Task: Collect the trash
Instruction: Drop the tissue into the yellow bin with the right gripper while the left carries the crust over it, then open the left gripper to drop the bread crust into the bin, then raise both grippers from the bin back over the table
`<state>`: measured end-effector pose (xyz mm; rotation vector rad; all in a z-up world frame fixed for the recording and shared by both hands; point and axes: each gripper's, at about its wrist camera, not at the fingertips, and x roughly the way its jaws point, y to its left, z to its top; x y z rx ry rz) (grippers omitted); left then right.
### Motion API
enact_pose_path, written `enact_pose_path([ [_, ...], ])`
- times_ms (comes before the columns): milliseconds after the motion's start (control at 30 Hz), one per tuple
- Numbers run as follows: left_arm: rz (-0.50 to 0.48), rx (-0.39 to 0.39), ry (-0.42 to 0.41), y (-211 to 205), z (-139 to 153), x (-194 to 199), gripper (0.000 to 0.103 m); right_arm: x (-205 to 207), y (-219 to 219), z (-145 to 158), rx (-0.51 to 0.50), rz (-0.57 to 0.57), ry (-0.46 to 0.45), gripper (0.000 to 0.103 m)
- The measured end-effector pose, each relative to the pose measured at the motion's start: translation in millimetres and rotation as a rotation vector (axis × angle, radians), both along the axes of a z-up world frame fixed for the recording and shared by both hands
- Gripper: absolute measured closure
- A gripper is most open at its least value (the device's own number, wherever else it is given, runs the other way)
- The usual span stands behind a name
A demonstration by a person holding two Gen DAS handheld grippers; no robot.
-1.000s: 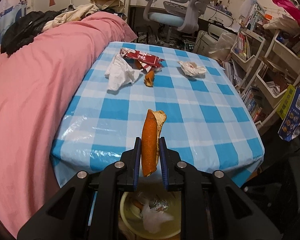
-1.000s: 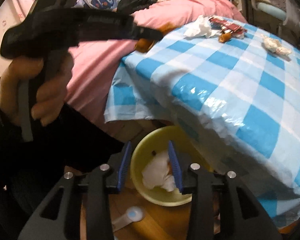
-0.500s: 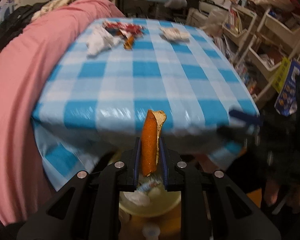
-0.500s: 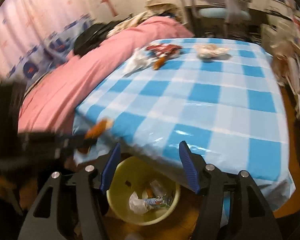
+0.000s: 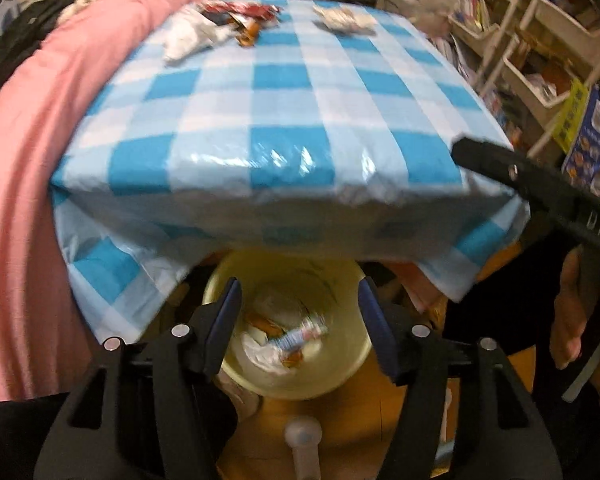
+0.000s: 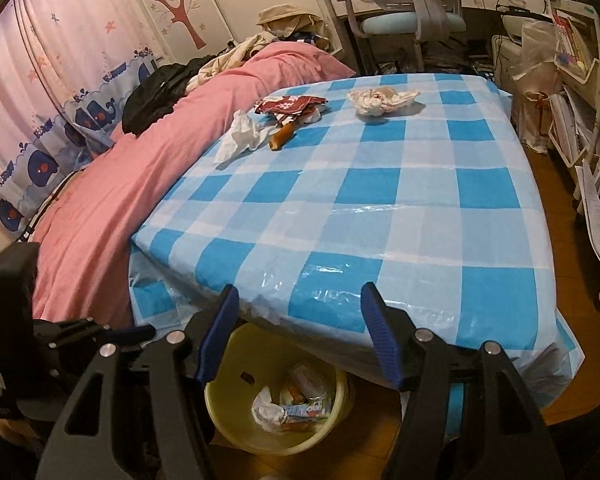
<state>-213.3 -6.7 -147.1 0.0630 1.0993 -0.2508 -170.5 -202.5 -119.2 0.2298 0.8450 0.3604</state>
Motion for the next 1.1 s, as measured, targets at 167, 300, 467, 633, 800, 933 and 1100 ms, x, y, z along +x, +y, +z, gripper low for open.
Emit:
enact_pose_path([
  [167, 0.067, 0.03, -0.113, 9, 16, 1, 0.032, -1, 3, 0, -0.022, 0.001, -0.007, 0.04],
  [300, 0.097, 0.019, -0.138, 15, 22, 4, 0.031, -2, 5, -1, -0.036, 0.004, -0.013, 0.037],
  [467, 0.102, 0.024, -0.148, 16, 22, 4, 0.03, -2, 6, -1, -0.041, 0.004, -0.013, 0.036],
  [633, 0.108, 0.023, -0.163, 15, 24, 3, 0.03, -1, 6, -2, -0.045, 0.002, -0.017, 0.036],
  [800, 0.115, 0.006, -0.175, 15, 26, 7, 0.03, -1, 7, -1, -0.048, -0.001, -0.024, 0.036],
  [933, 0.119, -0.007, -0.194, 14, 32, 17, 0.029, 0, 7, -1, -0.055, -0.007, -0.032, 0.036],
  [1100, 0.117, -0.01, -0.229, 14, 43, 35, 0.025, 2, 7, 0, -0.062, -0.019, -0.04, 0.036],
])
